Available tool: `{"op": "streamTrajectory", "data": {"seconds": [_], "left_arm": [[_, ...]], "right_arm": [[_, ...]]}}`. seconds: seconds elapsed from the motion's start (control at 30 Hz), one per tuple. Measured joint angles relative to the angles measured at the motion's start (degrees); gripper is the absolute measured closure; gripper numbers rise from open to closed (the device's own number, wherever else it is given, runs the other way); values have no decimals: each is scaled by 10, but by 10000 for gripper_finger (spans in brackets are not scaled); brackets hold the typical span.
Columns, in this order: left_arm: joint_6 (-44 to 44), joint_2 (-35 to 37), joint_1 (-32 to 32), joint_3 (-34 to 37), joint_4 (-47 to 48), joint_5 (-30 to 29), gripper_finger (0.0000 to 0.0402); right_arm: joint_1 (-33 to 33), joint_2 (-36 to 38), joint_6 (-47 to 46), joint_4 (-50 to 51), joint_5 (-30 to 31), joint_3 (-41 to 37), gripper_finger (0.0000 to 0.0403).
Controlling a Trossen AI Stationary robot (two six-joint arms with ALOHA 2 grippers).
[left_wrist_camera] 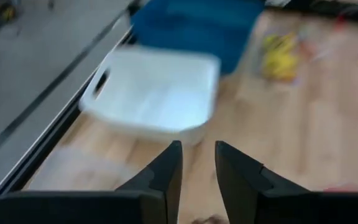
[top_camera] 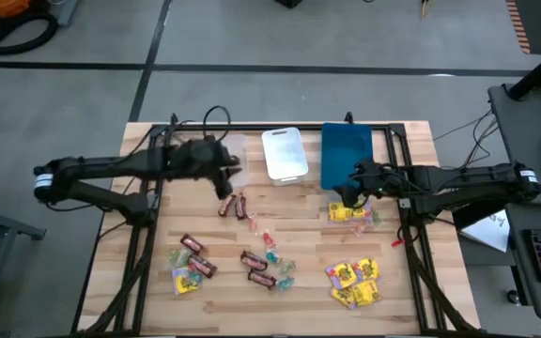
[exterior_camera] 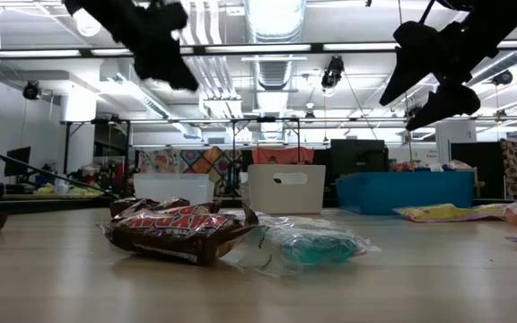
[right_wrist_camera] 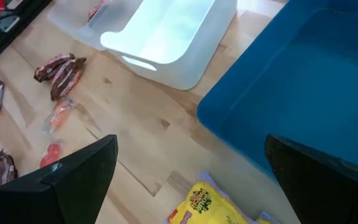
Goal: Sort candy
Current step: Put the middle right yellow sour patch candy into the blue bin
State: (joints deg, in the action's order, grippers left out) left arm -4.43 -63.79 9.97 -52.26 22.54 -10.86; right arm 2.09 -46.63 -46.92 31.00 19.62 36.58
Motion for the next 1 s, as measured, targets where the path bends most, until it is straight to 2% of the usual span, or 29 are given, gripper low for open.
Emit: {"op": "streamTrajectory", "data": {"seconds": [0.23,0.4,0.63,1.0], "left_arm": [[-6,28,-150,40,-92,-118,326],[-13,29,-212,85,-150,-142,326],[-57,29,-235,123,-163,-180,326],[-60,29,-235,126,-161,-187,326]], "right_arm": [[-7,-13,-80,0,-94,0,4],[-27,-60,-131,4,-135,1,4],[-60,-164,-166,33,-161,48,4],[-86,-329,-162,223,-151,197,4]]}}
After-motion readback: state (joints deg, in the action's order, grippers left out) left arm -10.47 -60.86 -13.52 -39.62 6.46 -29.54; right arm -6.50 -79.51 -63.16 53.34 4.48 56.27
